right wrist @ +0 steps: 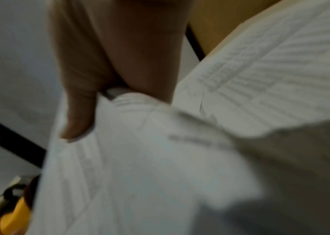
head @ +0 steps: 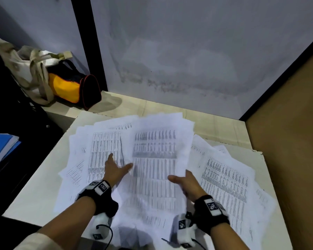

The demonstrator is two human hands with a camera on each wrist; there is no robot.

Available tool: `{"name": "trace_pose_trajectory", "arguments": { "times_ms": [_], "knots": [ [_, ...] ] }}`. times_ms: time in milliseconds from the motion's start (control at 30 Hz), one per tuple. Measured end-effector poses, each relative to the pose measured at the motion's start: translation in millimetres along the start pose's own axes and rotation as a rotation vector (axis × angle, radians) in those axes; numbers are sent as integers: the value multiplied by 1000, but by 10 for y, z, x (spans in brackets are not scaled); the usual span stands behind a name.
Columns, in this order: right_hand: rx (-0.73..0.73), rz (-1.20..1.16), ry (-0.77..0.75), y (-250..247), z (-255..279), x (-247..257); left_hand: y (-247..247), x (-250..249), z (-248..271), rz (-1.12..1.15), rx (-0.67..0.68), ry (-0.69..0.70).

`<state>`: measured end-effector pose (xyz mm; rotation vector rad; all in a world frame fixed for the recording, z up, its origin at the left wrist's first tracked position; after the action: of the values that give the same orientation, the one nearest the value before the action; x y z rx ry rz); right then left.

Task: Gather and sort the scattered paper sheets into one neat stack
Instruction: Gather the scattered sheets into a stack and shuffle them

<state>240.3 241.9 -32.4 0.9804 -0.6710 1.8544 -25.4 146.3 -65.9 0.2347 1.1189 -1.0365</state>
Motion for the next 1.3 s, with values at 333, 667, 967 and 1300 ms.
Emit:
{"name": "trace_pose_trajectory", "arguments": {
  "times_ms": [333, 667, 967, 1300],
  "knots": [
    [-119, 177, -46, -525, 256, 258, 610, -538, 448, 144, 436, 71],
    [-280, 134, -471, -525, 698, 1467, 215, -1872, 1047, 137, 210, 452],
    [-204, -27, -385, -631, 494, 1085, 289, -1577, 1046, 156, 320, 406],
    [-173, -77, -469, -739, 567, 1445, 366, -1829, 1024, 127, 400, 444]
  ]
}}
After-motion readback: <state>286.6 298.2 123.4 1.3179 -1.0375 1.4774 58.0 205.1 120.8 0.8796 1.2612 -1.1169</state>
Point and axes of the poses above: each hand's wrist, its own z-axis away from the middle knuckle, its own y-axis out of the palm, x = y × z, the point moved 9 cm from there along -z, towards the middle knuckle, and after that the axes turned 3 degrees about -x, right-handed, at the moved point
